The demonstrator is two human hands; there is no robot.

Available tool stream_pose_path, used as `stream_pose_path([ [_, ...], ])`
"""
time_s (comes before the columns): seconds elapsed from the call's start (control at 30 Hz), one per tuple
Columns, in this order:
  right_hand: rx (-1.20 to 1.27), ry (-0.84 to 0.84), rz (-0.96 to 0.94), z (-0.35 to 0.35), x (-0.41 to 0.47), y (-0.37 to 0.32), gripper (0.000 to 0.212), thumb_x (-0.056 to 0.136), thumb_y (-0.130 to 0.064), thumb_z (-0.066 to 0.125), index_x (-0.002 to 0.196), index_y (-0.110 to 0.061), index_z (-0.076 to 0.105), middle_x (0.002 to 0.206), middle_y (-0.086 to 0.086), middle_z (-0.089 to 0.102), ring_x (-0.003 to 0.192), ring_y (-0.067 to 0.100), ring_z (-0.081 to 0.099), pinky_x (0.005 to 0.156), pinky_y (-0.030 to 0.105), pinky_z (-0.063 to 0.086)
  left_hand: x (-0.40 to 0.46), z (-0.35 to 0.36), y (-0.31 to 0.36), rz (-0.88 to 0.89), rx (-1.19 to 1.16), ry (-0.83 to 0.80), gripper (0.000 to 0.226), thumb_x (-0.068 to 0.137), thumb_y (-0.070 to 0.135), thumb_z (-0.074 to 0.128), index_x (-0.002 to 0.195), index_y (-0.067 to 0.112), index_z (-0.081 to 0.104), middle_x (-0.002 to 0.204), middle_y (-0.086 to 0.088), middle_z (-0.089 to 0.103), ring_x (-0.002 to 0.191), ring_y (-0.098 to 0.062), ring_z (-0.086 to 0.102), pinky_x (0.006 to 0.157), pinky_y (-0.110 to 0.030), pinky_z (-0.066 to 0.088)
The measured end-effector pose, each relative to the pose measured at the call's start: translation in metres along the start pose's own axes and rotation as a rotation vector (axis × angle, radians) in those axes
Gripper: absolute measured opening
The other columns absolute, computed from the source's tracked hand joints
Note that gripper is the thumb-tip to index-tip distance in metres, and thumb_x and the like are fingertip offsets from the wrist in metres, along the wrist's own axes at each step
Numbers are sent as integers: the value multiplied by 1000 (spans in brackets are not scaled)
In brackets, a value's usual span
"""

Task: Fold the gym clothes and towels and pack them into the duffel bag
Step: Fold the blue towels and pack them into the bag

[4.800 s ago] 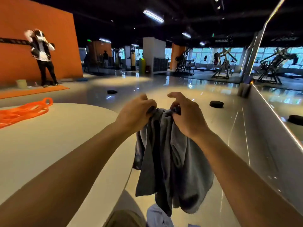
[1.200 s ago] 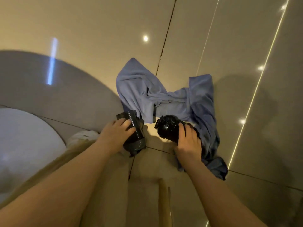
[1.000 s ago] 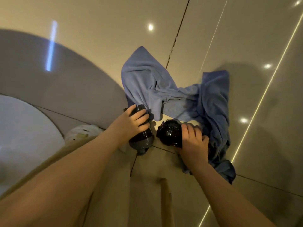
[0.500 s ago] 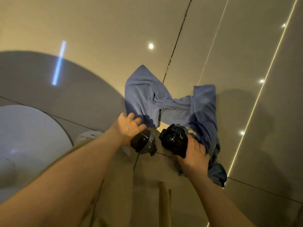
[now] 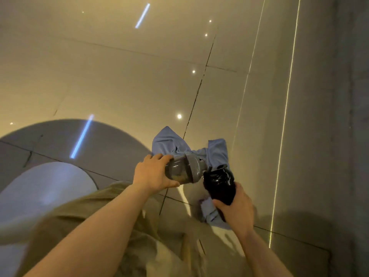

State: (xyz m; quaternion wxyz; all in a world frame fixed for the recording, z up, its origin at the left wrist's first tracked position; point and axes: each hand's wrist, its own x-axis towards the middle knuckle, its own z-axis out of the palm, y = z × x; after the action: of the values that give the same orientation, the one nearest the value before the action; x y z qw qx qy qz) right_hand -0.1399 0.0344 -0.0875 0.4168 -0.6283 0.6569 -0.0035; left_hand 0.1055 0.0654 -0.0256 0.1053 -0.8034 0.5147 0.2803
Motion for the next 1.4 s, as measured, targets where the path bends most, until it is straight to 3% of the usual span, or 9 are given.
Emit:
stream_pose_path([
  [0.2, 293, 183, -75, -37, -67, -41, 83, 67, -36, 83, 135, -20, 38, 125, 4, 57, 115, 28, 53, 93, 48, 48, -98, -40, 21, -15, -217, 358, 80, 69, 67, 69, 136, 35, 40, 128, 9, 51, 115, -15, 46, 88, -30, 43],
  [0.5, 486, 343, -560, -105, -169, -168, 85, 66, -44, 83, 136, -23, 38, 125, 1, 56, 113, 24, 55, 93, 47, 50, -229, -143, 5, -94, -513, 935, 92, 61, 77, 62, 136, 28, 44, 124, -1, 56, 108, -21, 52, 80, -32, 46],
  [0.67, 653, 308, -774, -132, -227, -246, 70, 75, -14, 78, 134, -13, 42, 121, 5, 57, 108, 21, 54, 91, 35, 47, -281, -203, 10, -80, -806, 1253, 77, 75, 62, 69, 137, 25, 43, 128, -1, 58, 107, -22, 59, 82, -34, 52],
  [0.73, 717, 276, -852, -141, -246, -276, 68, 76, -5, 75, 135, -13, 41, 122, 6, 57, 105, 17, 53, 93, 39, 49, -302, -223, -1, -40, -860, 1351, 73, 76, 53, 73, 134, 22, 43, 128, -3, 58, 106, -22, 59, 82, -40, 55],
  [0.8, 770, 231, -933, -145, -265, -306, 67, 78, -7, 74, 135, -13, 41, 125, 6, 56, 104, 15, 53, 93, 41, 50, -321, -238, -20, -20, -871, 1406, 72, 75, 51, 74, 131, 19, 44, 125, -4, 58, 104, -22, 58, 81, -41, 54],
  [0.97, 806, 64, -1085, -113, -307, -377, 69, 77, -22, 77, 135, -18, 39, 127, -2, 54, 108, 14, 53, 94, 32, 49, -359, -257, -89, -145, -845, 1461, 83, 63, 72, 67, 127, 24, 45, 122, -2, 61, 103, -23, 60, 83, -45, 54],
  [1.07, 745, -47, -1131, -81, -319, -422, 70, 73, -24, 81, 130, -24, 40, 111, -12, 53, 103, 10, 52, 89, 26, 48, -371, -265, -146, -288, -820, 1477, 72, 72, 60, 72, 128, 25, 43, 125, -2, 61, 106, -25, 60, 84, -41, 53],
  [1.27, 552, -135, -1216, -4, -312, -521, 72, 76, -22, 80, 132, -26, 35, 121, -4, 53, 103, 14, 51, 83, 25, 47, -379, -289, -256, -505, -765, 1470, 72, 73, 61, 69, 128, 22, 46, 124, -1, 62, 106, -24, 60, 72, -30, 41],
  [1.4, 485, -178, -1215, 50, -293, -578, 69, 76, -27, 79, 129, -28, 35, 120, -3, 52, 107, 19, 51, 84, 32, 49, -360, -302, -329, -594, -672, 1399, 71, 73, 62, 69, 126, 21, 47, 122, -3, 62, 104, -25, 60, 78, -36, 50],
])
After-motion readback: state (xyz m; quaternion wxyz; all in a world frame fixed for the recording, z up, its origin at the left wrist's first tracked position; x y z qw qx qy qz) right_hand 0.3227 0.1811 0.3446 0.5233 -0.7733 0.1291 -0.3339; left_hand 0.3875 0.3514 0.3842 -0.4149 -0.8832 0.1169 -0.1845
